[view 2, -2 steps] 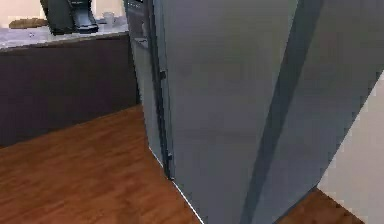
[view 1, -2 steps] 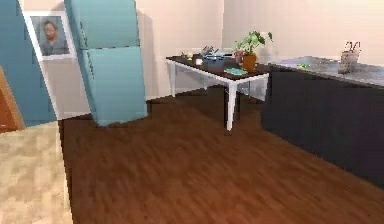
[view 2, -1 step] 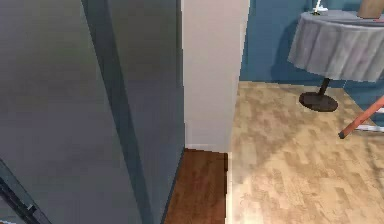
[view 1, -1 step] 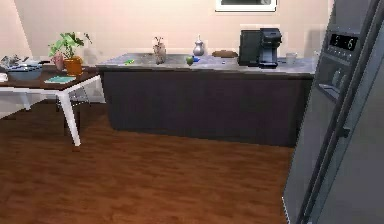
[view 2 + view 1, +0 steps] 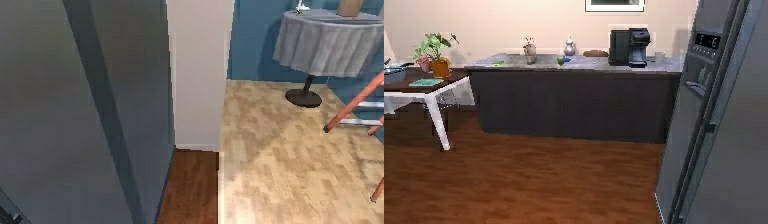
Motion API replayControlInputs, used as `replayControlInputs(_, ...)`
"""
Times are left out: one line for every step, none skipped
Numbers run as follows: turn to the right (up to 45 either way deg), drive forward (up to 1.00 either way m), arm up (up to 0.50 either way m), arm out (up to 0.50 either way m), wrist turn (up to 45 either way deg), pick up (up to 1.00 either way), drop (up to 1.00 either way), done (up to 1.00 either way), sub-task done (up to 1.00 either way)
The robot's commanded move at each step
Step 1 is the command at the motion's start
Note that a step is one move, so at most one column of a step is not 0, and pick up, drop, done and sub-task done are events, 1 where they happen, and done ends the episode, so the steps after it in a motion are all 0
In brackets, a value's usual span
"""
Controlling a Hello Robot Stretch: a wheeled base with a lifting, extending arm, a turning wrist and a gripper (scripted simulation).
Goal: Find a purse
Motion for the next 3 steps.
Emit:
replayControlInputs(0.0,1.0,0.0,0.0,0.0,0.0,0.0,0.0,0.0)
replayControlInputs(0.0,0.65,0.0,0.0,0.0,0.0,0.0,0.0,0.0)
replayControlInputs(-30.0,0.0,0.0,0.0,0.0,0.0,0.0,0.0,0.0)
